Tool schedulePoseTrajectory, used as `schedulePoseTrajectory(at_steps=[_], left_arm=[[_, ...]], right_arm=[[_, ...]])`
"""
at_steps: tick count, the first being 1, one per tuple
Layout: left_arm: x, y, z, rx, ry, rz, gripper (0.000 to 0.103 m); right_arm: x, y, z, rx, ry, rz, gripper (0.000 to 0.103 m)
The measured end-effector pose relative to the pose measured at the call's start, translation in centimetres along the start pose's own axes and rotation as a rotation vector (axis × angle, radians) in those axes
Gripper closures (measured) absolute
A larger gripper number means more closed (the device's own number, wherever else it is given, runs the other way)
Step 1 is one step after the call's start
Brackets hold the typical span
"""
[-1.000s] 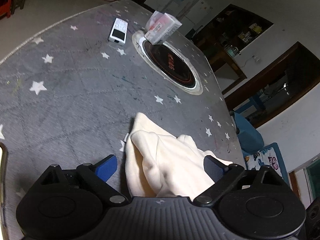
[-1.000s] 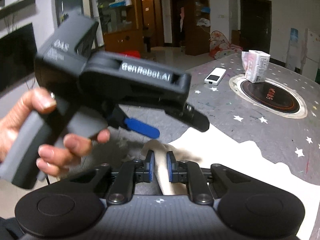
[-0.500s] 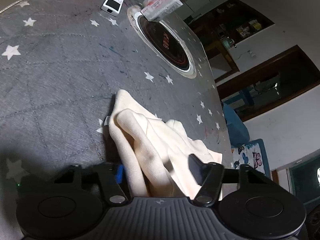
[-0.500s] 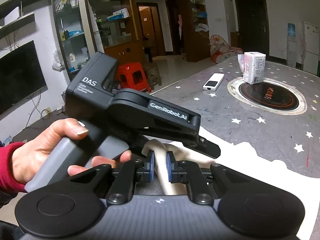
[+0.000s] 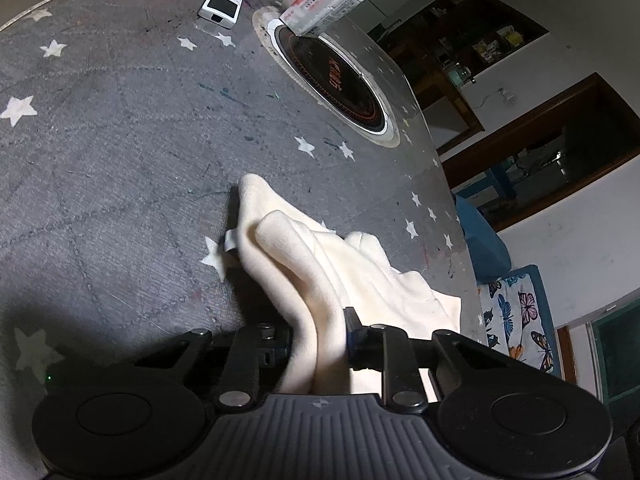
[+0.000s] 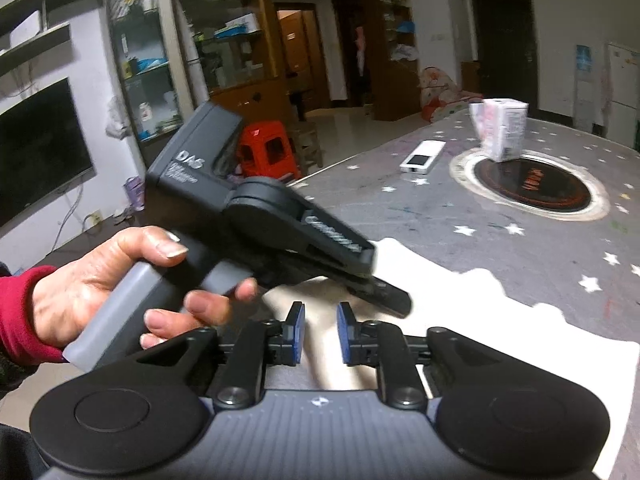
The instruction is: Fold clothes
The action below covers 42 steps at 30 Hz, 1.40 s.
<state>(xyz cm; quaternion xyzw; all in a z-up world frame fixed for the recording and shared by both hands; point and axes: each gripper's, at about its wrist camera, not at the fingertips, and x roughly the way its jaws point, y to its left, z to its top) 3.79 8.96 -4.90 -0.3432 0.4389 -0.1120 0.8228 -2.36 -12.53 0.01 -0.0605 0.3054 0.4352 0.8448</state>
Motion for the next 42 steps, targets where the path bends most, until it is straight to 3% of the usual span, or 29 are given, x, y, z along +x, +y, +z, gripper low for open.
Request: schedulePoseTrajectory(at_steps=[6,10,13,19,31,33,38,42], left_arm=[[0.1,-0.2,-0.1,0.014,-0.006,0.009,0.080],[0.1,-0.3,-0.1,0.020,-0.008,0.013,0.080],[0.0,-0.4,-0.2,0.027,-0.010,0.019,0.080],[0.1,-0.6,-0.3,0.039,-0.013,0.029,0.080],[0.2,-0.8,-0.3,0.046,-0.016,0.041,0.080],[0.2,-0.8,-0.3,0.046,-0.016,0.042,0.080],[0.2,-0.9,-0.4,0.050,-0.017,0.046,0.080],[0.2,-1.0,-0.4,0.056,-0.018,0.051,0.080]], right_arm=[[-2.3,-4.1,-1.2,0.127,-0.024,-0.121,0.082],[-3.7,-7.7,-2.6,0.208,-0.030,-0.256,0.066],[-4.3,-9.9,-3.6,0.256,-0.034,-0.343,0.065],[-4.9,-13.5,-5.3,0.352,-0.033,-0.447,0.051],[-3.9,-15.2,-6.4,0.452,-0.048,-0.411,0.049],[-3.7,-15.2,-6.3,0.436,-0.041,-0.403,0.051],[-3.5,-15.2,-6.0,0.443,-0.031,-0.356,0.079],[-3.5,-14.7,-5.7,0.427,-0.031,-0.352,0.086]])
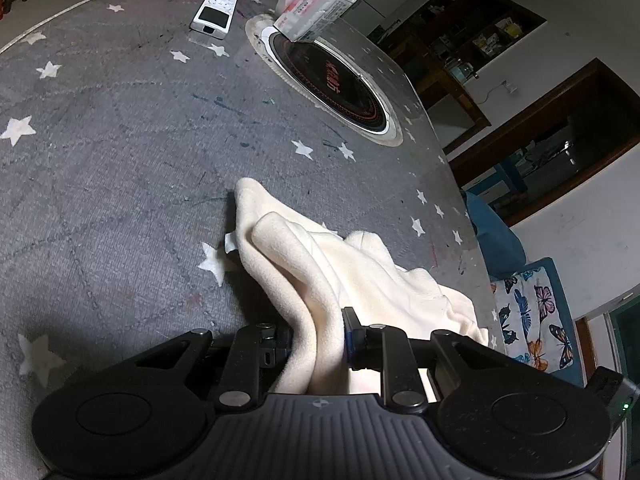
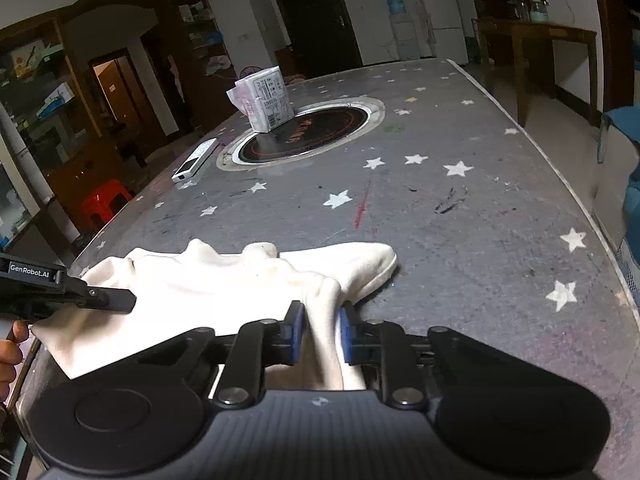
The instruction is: Fold clothes
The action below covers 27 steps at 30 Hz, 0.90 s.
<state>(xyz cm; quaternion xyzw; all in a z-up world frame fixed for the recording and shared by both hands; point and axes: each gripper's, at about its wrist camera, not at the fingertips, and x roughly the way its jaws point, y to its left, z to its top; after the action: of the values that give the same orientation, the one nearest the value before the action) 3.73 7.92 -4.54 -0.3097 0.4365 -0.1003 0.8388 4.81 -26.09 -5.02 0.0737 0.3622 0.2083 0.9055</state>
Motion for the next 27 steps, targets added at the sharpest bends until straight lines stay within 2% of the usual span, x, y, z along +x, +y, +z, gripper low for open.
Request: schedulePoseTrajectory(at_steps=[4,11,18,19,20,22,24,27], left_arm=[[0.0,0.0,0.1,-0.002,0.003,0.000,0.080],[0.0,0.0,0.1,-0.002,0.002,0.003,0.079],[0.0,-0.3,0.0,0.010,0.000,0.011,0.080],[0.0,-0.3,0.0,0.014,0.000,0.013,0.080],[0.0,-0.4,0.0,0.022,-0.001,0.016,0.080],[0.0,-0.7,-0.1,0.044,-0.002,0.026,0.080],[0.0,-0.9,-0.1,0.065,-0.004,0.045,0.083],[-0.3,-1.5,0.0,0.100,-0.013,0.050,0.086]], right_arm=[[-0.1,0.1,0.0,-0.014,-0.001,-0.002,0.085],[0.1,-0.5,-0.1,0.007,-0.010,-0.021,0.067],[0.1,-0.7,-0.2,0.027,-0.017,-0.014,0.065],[0.2,-0.5,-0.2,0.024,-0.012,-0.009,0.068],[0.2,-0.3,-0.2,0.020,-0.008,-0.003,0.079],[0.3,0.0,-0.2,0.015,-0.003,0.004,0.085],[0.0,0.5,-0.2,0.000,-0.014,-0.007,0.089],[-0.7,1.0,0.0,-0.019,-0.040,-0.013,0.091]])
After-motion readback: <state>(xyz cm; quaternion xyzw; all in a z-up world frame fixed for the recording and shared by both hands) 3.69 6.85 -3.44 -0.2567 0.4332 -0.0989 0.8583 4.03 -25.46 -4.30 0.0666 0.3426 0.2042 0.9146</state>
